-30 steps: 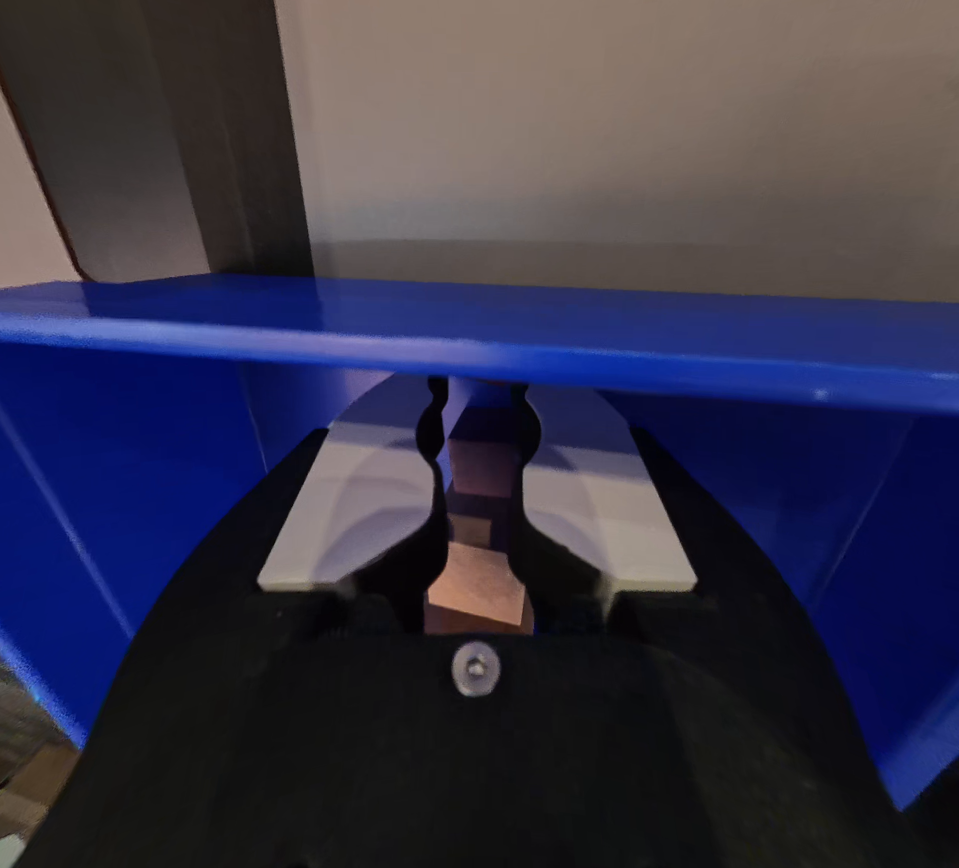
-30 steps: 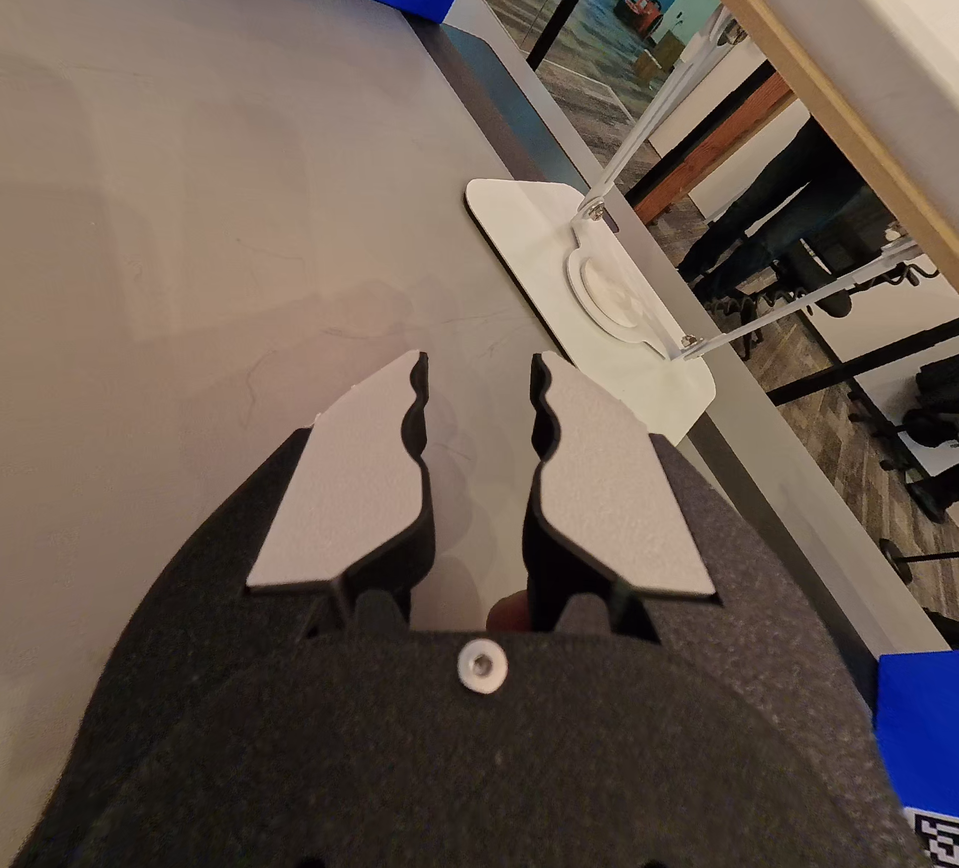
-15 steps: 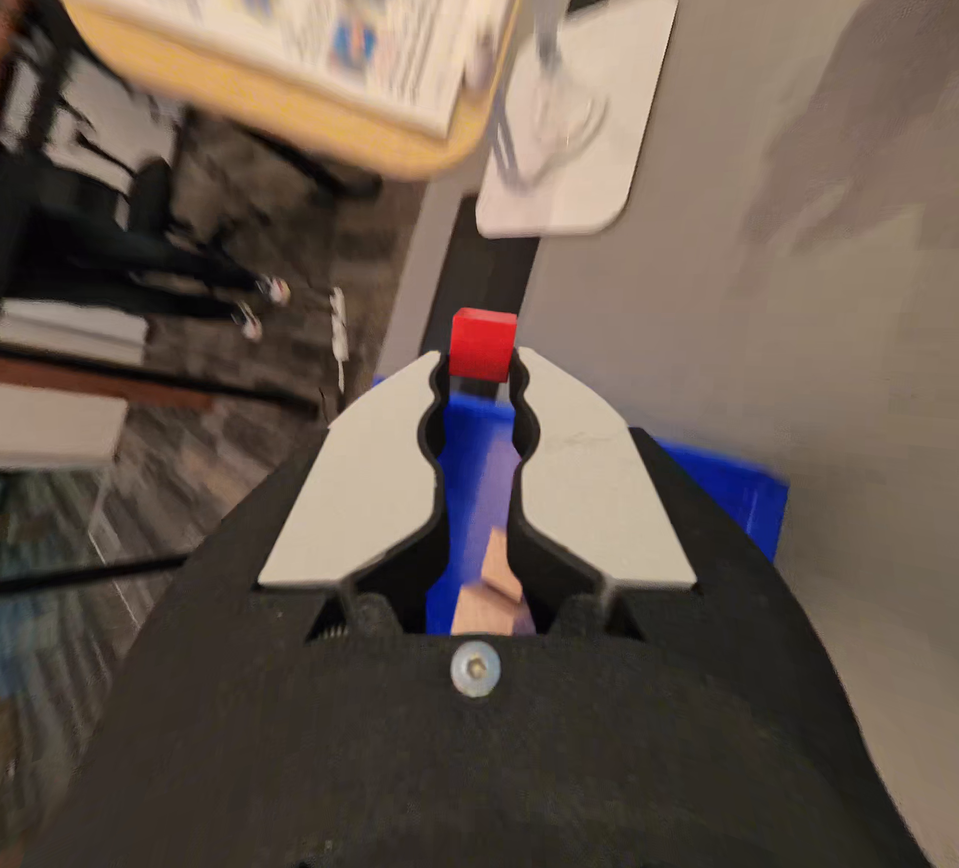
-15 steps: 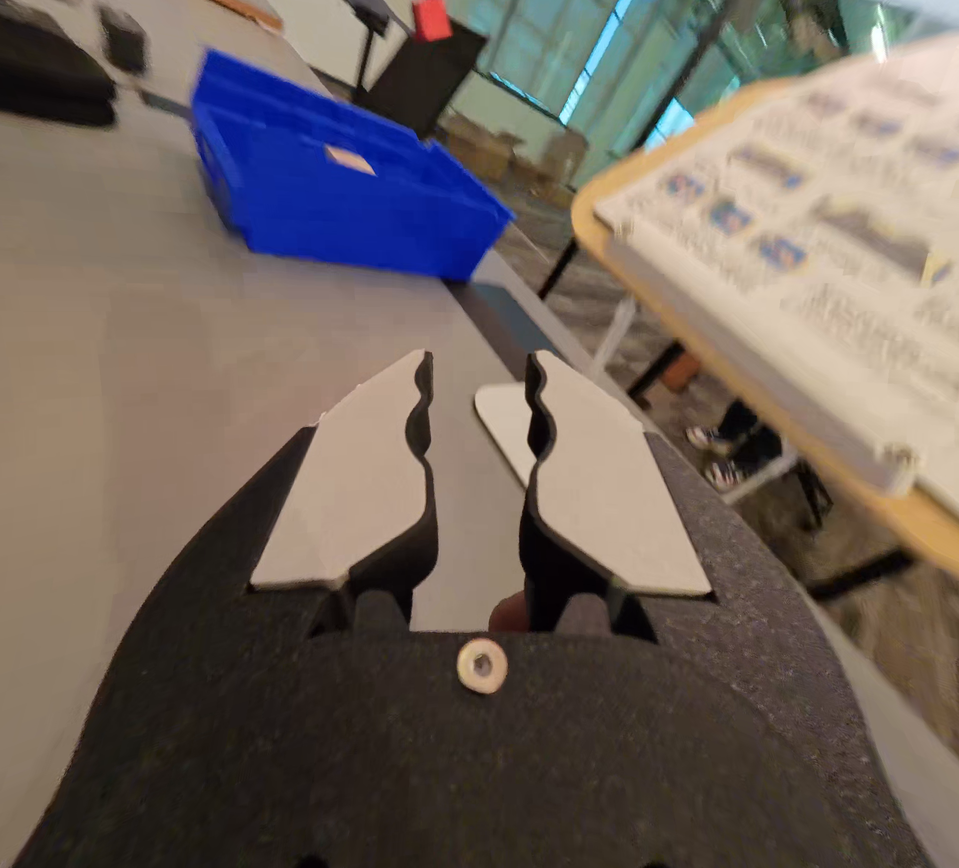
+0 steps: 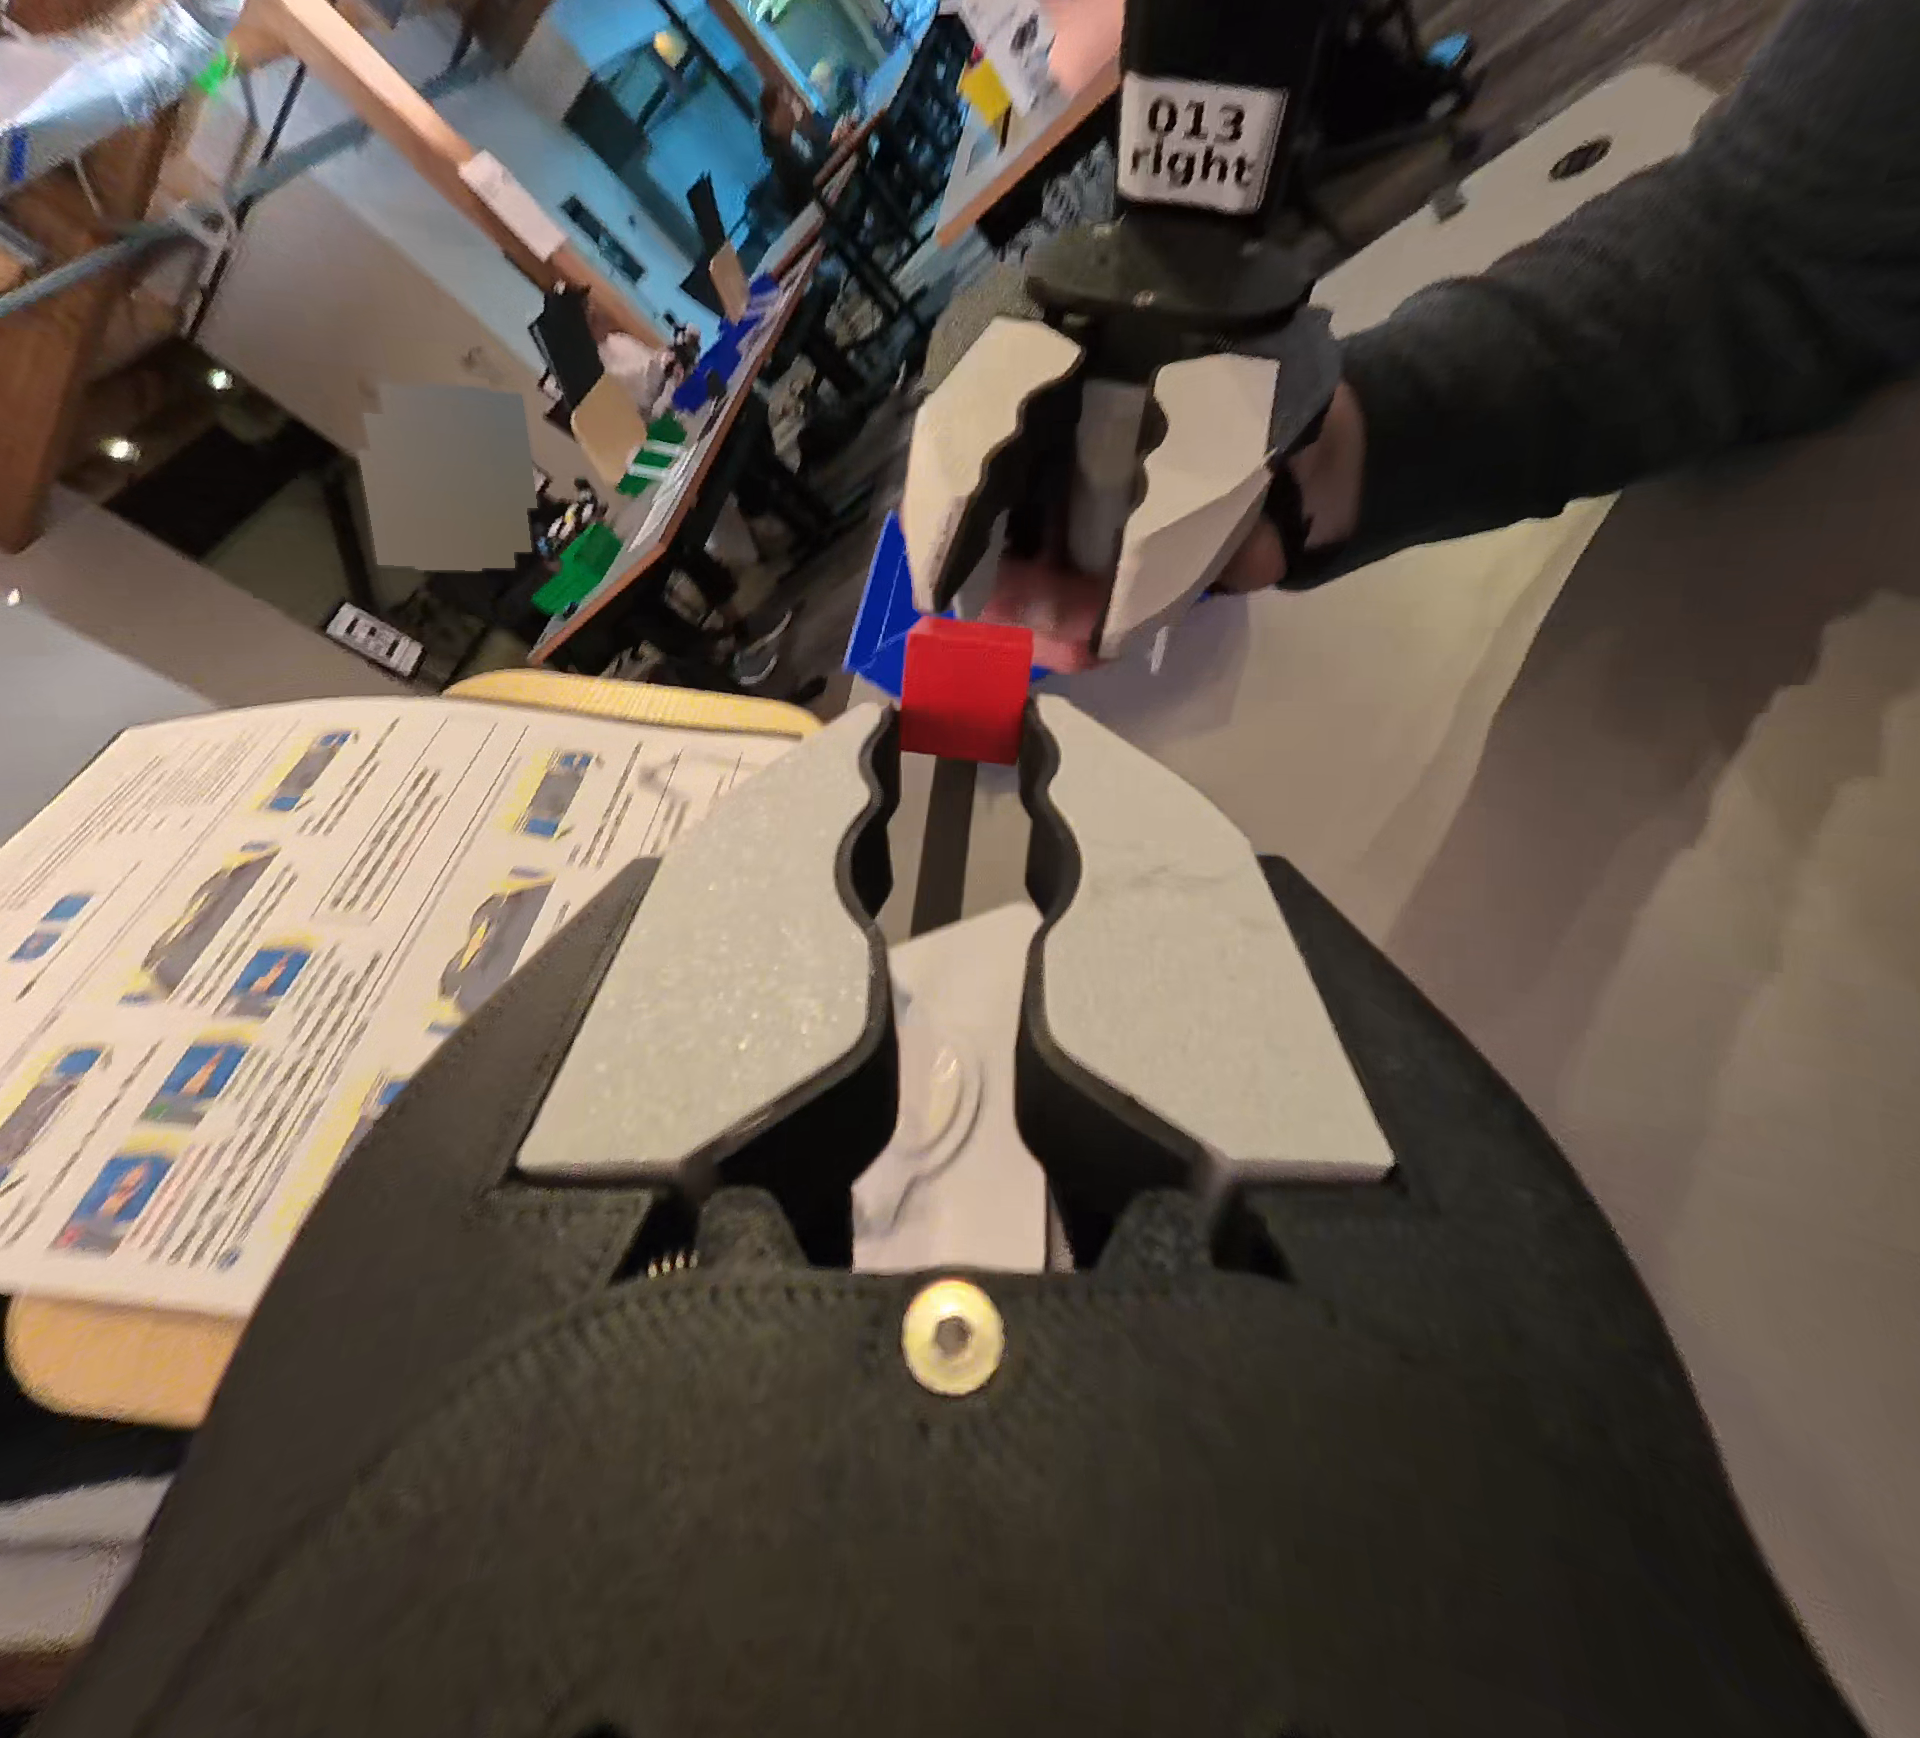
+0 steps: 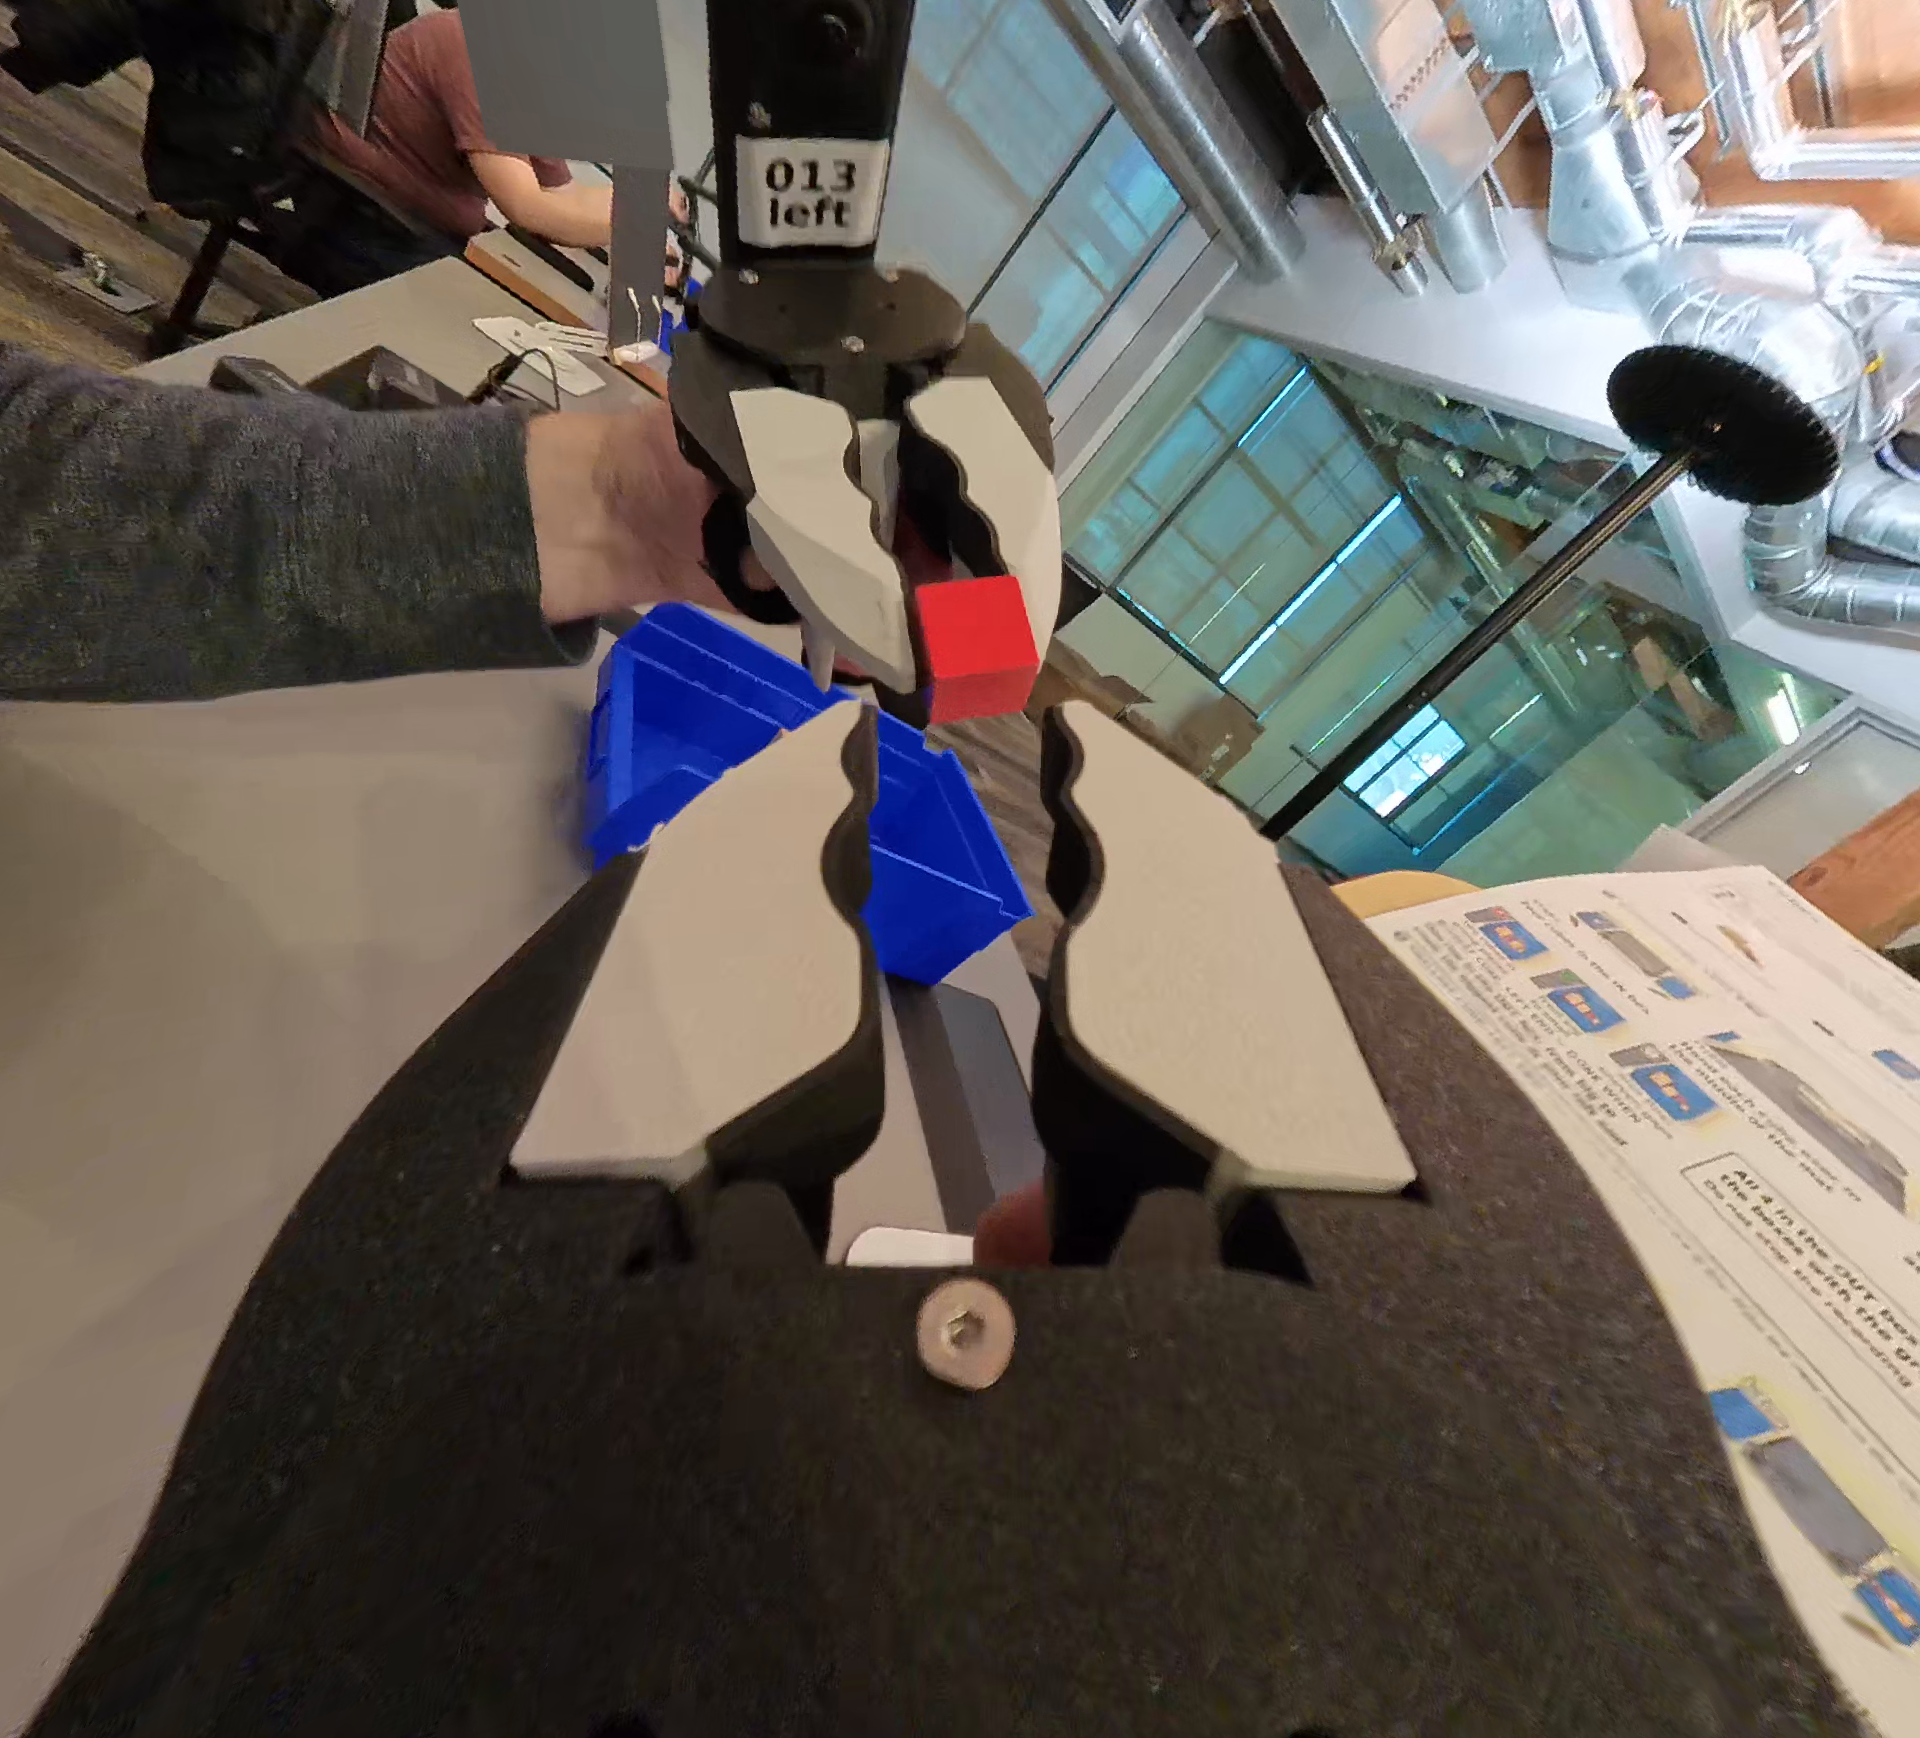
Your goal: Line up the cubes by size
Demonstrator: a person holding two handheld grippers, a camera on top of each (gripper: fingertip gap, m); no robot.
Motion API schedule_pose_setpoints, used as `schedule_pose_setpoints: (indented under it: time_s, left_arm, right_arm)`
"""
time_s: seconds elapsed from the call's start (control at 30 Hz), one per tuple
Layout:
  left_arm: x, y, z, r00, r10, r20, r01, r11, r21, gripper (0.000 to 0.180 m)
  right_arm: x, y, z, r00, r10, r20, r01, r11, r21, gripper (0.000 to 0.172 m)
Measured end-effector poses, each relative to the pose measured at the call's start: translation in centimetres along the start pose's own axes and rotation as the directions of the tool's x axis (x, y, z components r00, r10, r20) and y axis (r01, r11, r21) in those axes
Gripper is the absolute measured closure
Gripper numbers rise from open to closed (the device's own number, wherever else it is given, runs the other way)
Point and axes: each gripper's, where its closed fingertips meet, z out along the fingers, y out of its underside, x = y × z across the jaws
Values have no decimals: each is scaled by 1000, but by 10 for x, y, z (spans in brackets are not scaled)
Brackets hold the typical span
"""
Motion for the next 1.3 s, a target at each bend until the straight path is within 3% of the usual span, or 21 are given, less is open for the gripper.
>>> schedule_pose_setpoints:
  time_s: [0.17,0.47,1.3]
  left_arm:
    - [8,-10,6,997,-58,-57,65,988,137,159]
    - [17,-12,12,989,-81,-123,106,973,205,160]
    - [28,-21,10,972,-101,-212,157,951,267,159]
  right_arm:
    - [3,-7,-6,1000,4,2,-4,1000,31,142]
    - [-10,-5,1,997,50,56,-54,997,61,144]
    - [-16,-15,-4,996,26,90,-34,996,84,151]
